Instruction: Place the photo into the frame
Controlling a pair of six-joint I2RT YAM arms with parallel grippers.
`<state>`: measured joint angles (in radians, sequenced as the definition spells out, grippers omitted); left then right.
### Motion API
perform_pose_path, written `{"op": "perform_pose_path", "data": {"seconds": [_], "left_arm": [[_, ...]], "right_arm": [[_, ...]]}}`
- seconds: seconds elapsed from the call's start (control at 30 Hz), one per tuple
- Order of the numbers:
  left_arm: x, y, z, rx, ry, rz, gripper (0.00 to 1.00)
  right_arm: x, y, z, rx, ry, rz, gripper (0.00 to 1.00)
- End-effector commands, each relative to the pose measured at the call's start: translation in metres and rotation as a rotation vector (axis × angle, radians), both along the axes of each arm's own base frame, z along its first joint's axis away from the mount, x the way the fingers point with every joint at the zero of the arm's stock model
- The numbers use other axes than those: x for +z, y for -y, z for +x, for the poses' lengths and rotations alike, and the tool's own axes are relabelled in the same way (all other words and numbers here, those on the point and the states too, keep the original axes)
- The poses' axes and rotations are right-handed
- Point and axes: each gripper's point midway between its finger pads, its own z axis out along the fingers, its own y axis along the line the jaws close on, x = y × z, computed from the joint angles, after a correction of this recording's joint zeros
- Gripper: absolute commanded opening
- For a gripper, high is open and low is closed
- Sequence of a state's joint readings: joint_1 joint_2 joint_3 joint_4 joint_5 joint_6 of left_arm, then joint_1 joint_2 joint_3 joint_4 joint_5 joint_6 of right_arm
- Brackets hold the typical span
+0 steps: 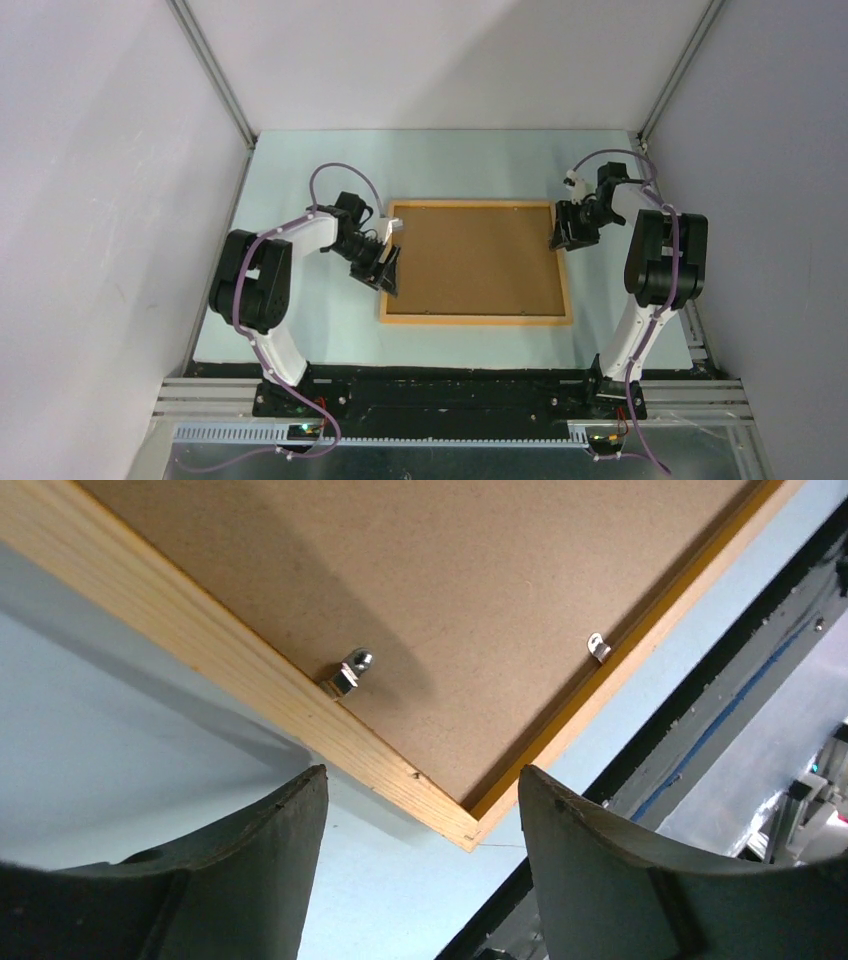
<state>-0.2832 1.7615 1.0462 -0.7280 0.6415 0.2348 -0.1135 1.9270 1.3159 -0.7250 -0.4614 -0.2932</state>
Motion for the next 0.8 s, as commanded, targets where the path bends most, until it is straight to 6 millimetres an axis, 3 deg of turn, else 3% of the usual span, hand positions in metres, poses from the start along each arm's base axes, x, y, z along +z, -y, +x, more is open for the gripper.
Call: {"op": "perform_pose_path", "data": {"seconds": [0.0,0.17,0.4,0.77], "left_arm": [[0.018,-0.006,0.027,0.041,0.108,0.065,0.74],[0.013,-0.018,0.051,0.113,0.159,0.151,0.75],[0.013,-0.018,0.073,0.15,0.176,0.174,0.76],[0.015,-0.016,0.078,0.162,0.185,0.171,0.76]], "right_arm": [[0.02,0.0,0.018,-0.065,0.052,0.045,0.59],[0.016,0.005,0.027,-0.127,0.053,0.021,0.6],[0.014,0.006,0.045,-0.165,0.076,0.0,0.58],[0.005,0.0,0.061,-0.194,0.072,-0.043,0.55]]}}
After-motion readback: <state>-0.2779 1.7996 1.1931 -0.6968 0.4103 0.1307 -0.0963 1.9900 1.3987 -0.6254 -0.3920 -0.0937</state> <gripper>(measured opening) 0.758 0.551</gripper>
